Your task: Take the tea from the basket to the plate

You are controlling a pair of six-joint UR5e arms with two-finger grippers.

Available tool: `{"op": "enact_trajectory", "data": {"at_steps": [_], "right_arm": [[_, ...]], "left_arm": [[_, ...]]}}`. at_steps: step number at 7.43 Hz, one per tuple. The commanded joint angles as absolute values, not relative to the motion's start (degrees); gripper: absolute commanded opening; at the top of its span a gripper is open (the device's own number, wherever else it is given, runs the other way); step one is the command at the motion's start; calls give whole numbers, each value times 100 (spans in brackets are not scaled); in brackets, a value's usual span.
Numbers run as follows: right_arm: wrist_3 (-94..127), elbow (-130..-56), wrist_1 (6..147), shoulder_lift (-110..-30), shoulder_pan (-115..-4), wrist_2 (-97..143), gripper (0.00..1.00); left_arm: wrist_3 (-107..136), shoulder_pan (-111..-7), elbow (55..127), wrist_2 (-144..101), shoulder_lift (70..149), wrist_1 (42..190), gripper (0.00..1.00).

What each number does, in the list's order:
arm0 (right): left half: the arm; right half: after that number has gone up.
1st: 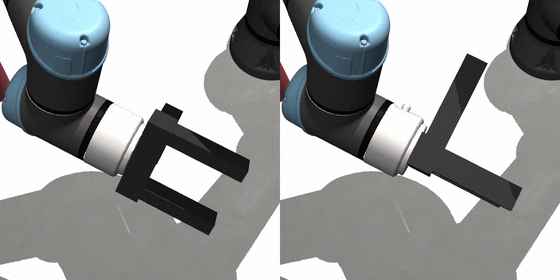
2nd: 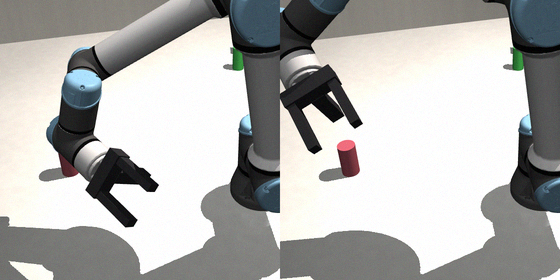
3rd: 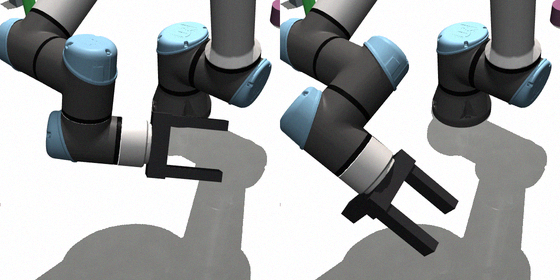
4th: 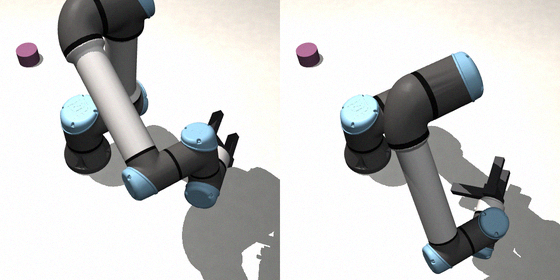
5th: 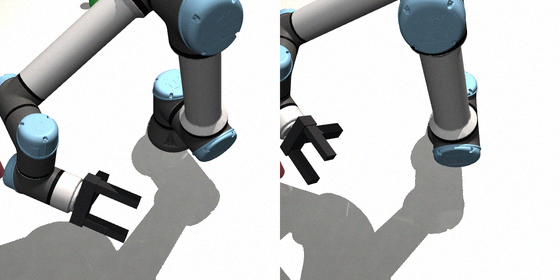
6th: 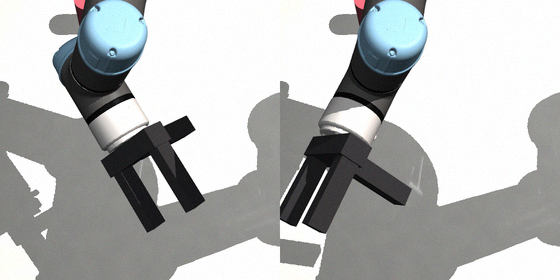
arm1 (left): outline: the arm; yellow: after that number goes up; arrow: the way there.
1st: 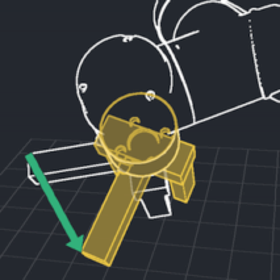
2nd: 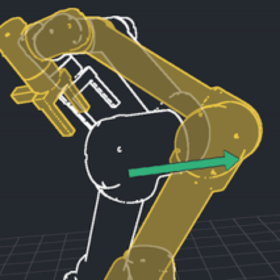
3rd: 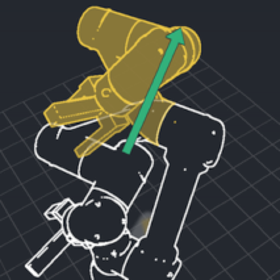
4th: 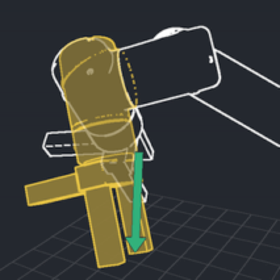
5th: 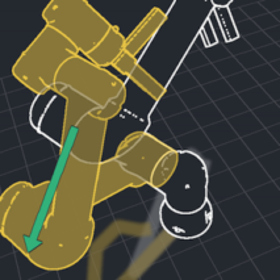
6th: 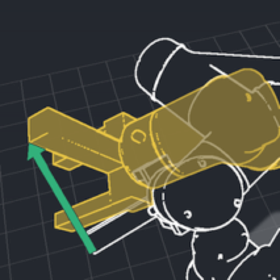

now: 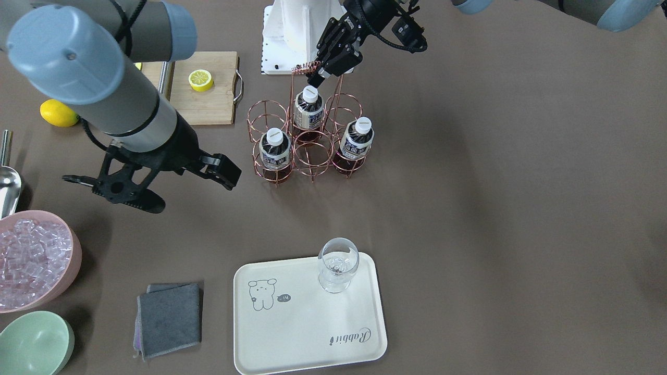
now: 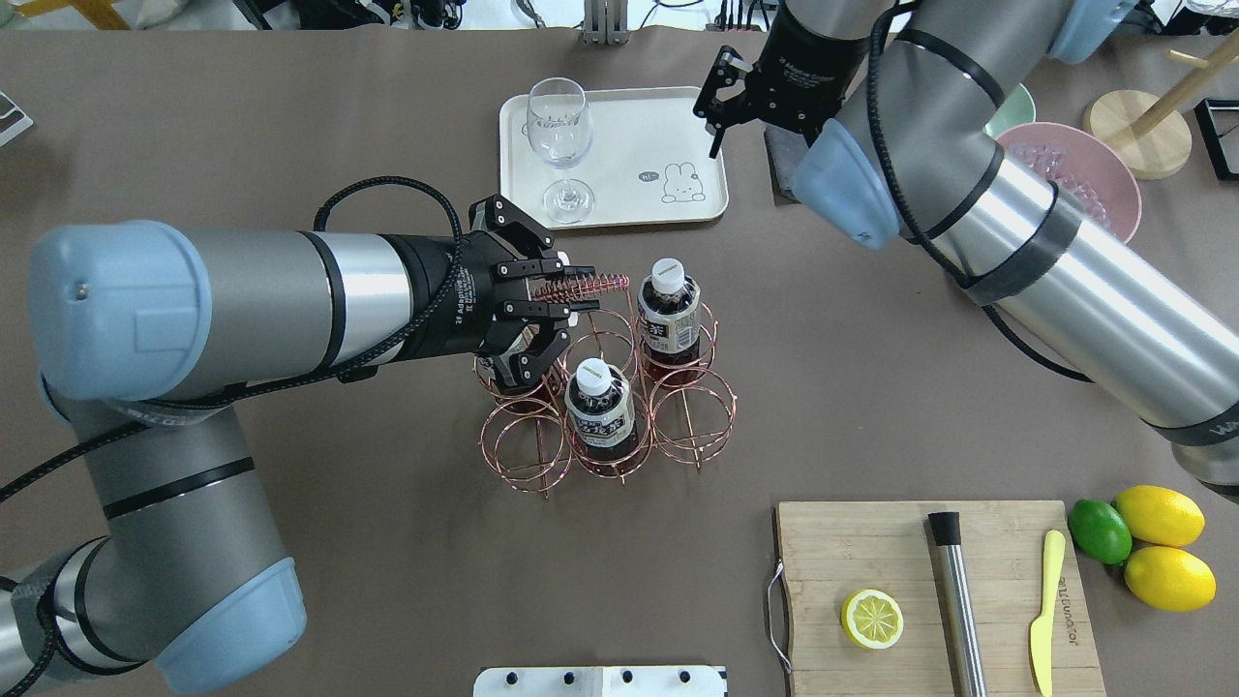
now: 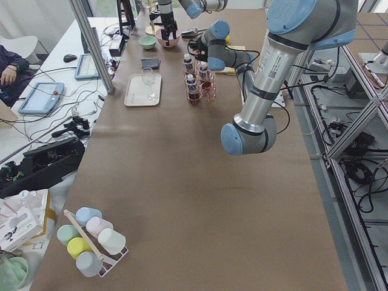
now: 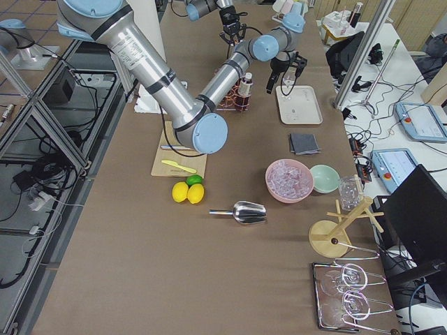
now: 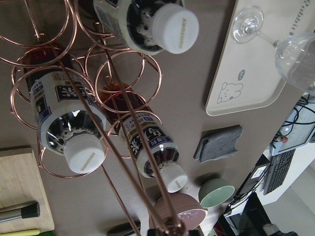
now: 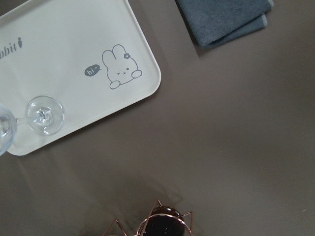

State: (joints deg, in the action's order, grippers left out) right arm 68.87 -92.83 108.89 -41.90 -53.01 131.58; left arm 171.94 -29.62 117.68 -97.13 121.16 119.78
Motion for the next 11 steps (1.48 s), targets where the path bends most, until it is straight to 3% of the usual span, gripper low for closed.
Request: {"op": "enact_trajectory", "data": {"at_steps": [1,6,7,8,11], "right_arm": [[6908,-9115,11459,-3667,-4836,12964,100],[6908,-8903,11549,-3480,-4351,12788,99],[6900,-8895,11549,-3498,-4342,12788,94],[6899,-8886,11549,-3498,-4342,12805,80],[6820,-8886,11549,-3542,-4333,12902,55]], "left_arm": [[17200,-2962,11769,-9712,12111,11979,0],[17200,-2962,11769,-9712,12059,12041,0],[17200,-2962,11769,-9712,12059,12041,0],[17200,-2962,11769,-9712,12059,12041,0],[17200,-2962,11769,-9712,12059,12050,0]]}}
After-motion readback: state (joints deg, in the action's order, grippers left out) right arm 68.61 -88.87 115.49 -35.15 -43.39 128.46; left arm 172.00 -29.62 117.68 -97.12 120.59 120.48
